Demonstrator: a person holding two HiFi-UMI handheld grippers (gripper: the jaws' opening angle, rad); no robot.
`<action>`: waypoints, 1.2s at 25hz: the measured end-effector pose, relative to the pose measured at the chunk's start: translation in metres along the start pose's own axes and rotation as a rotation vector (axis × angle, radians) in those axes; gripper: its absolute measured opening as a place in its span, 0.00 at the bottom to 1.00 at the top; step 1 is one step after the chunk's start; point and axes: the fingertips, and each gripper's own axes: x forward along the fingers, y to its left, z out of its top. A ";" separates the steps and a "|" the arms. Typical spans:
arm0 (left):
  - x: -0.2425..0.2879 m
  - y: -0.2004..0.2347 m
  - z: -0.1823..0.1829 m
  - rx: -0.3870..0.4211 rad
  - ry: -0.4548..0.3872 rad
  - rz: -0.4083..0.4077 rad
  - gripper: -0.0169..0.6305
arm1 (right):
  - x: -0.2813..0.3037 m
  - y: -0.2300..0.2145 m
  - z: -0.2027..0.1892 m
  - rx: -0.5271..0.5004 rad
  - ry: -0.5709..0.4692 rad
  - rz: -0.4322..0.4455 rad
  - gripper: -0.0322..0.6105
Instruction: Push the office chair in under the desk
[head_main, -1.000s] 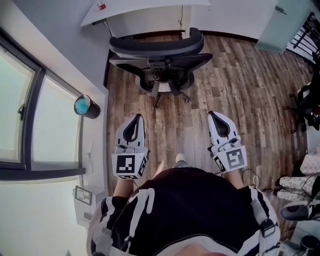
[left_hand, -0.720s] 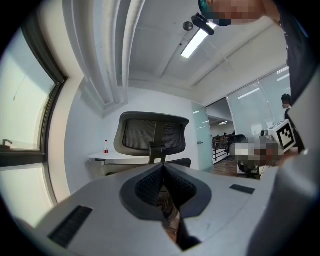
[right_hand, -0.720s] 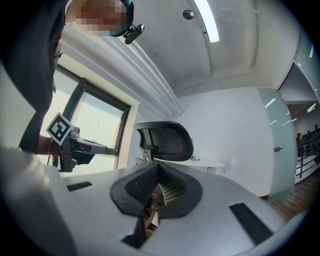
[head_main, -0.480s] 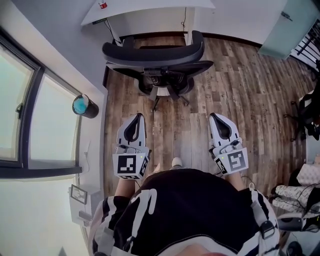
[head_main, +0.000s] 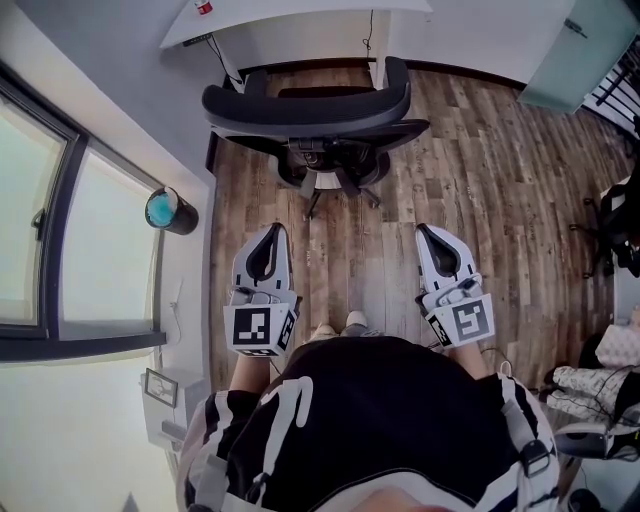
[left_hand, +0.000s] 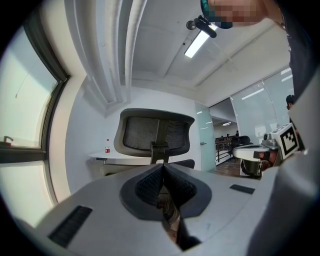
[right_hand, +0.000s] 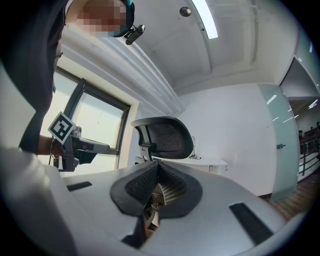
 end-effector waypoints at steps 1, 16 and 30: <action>0.002 -0.001 0.000 0.000 0.001 -0.005 0.04 | -0.001 -0.003 -0.001 -0.005 0.003 -0.008 0.07; 0.011 -0.010 -0.003 0.003 -0.005 0.030 0.04 | 0.002 -0.024 -0.011 0.029 0.000 0.023 0.07; 0.049 0.028 0.000 0.014 -0.031 0.033 0.04 | 0.045 -0.047 -0.001 -0.027 -0.020 -0.010 0.07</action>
